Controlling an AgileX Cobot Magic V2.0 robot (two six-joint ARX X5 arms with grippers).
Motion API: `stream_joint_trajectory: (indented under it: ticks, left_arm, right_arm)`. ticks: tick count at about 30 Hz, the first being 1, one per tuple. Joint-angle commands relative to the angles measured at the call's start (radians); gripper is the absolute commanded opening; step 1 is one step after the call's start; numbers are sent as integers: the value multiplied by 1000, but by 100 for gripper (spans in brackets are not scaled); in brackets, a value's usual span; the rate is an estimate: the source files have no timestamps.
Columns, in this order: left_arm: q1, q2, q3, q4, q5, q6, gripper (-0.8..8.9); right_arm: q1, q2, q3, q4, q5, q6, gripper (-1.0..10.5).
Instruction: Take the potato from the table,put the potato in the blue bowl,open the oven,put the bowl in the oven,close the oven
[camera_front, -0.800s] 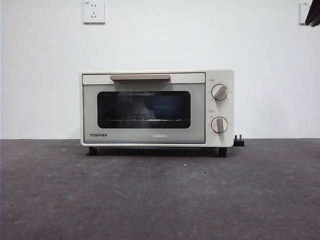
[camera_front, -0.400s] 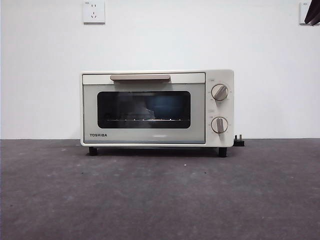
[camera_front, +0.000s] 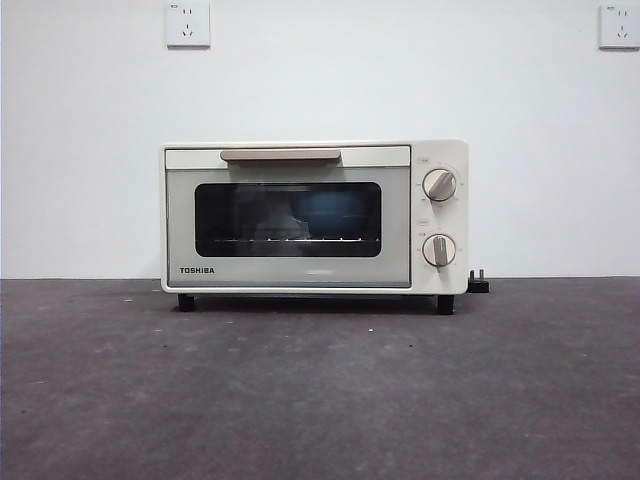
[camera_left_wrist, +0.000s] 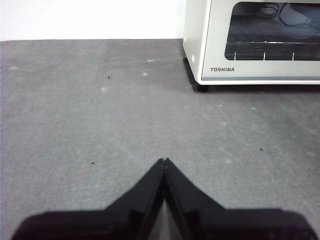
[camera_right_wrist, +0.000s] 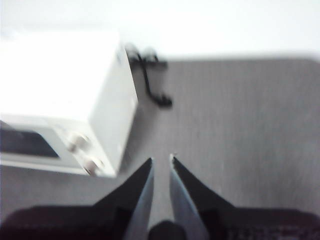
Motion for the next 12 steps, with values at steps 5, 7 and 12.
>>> stream_joint_trajectory:
  ticks: [5, 7, 12]
  left_arm:
    - [4, 4, -10, 7, 1, -7, -4]
    - [4, 4, -10, 7, 0, -7, -4]
    - [4, 5, -10, 7, 1, -7, -4]
  right_arm:
    - [3, -267, -219, 247, 110, -48, 61]
    - [3, -355, -350, 380, 104, -35, 61]
    - [3, -575, -704, 634, 91, 72, 61]
